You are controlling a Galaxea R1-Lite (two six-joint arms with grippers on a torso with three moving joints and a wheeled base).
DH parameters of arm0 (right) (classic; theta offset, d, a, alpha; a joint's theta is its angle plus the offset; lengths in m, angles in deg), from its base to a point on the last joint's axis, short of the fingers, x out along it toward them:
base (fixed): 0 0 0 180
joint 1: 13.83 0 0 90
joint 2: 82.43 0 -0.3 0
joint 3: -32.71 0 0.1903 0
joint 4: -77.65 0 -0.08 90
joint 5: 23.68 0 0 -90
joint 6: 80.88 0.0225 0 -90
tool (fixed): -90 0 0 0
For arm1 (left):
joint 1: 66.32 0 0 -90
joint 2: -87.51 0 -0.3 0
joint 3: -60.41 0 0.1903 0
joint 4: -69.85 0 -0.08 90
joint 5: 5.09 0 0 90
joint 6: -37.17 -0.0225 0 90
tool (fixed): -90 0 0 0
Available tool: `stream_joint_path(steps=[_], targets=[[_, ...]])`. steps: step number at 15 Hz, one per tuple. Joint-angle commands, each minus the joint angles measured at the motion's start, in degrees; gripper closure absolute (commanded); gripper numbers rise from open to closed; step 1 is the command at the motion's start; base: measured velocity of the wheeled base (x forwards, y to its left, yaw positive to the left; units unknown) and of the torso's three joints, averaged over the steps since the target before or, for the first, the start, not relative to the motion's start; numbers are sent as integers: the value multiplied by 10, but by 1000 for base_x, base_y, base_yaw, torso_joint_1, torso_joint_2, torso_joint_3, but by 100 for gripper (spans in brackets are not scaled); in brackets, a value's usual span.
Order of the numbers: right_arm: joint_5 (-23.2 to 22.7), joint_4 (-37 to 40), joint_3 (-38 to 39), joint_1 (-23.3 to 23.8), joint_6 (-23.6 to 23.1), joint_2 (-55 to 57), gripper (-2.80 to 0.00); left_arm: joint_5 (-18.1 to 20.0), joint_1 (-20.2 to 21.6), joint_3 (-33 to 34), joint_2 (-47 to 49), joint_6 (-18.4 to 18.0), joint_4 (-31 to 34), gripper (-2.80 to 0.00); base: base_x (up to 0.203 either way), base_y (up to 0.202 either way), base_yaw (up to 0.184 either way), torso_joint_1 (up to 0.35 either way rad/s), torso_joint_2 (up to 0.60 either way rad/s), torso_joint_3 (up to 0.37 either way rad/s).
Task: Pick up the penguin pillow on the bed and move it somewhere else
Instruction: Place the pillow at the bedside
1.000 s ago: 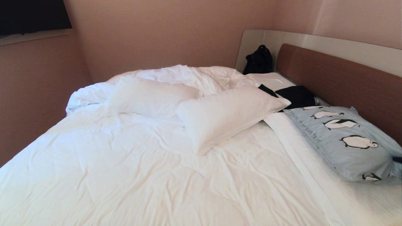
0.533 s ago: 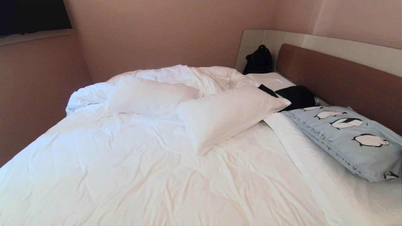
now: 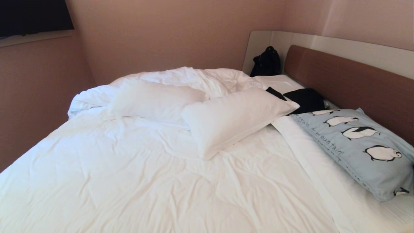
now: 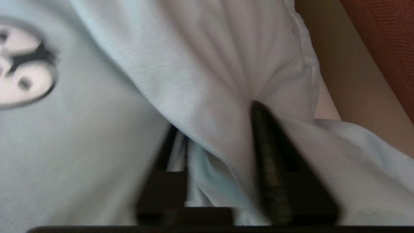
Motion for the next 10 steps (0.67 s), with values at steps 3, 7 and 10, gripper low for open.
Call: stream_joint_path(steps=[3,7,10], targets=[[-51,4,45,10,1,-73,-280,0,0,0,0,0,0,0,0,0,0,0,0,0],[-106,12,121,14,4,-173,-280,0,0,0,0,1,0,0,0,0,0,0,0,0],[-144,15,175,19,22,-275,0,0,0,0,0,1,0,0,0,0,0,0,0,0]])
